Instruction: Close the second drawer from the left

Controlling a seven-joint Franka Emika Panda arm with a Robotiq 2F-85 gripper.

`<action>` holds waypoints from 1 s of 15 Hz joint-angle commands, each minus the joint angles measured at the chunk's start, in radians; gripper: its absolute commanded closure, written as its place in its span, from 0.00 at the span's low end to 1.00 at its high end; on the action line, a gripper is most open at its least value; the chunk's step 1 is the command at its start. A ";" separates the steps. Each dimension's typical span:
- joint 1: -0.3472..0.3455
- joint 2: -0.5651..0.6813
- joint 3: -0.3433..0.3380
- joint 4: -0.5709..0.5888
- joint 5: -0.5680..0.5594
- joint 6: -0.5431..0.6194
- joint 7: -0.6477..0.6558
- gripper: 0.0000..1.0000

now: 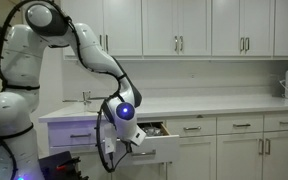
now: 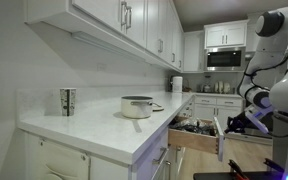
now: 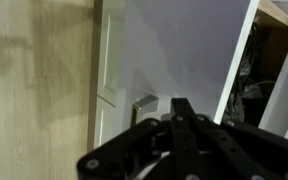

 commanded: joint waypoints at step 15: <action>0.133 0.049 0.084 -0.033 0.334 0.041 -0.380 1.00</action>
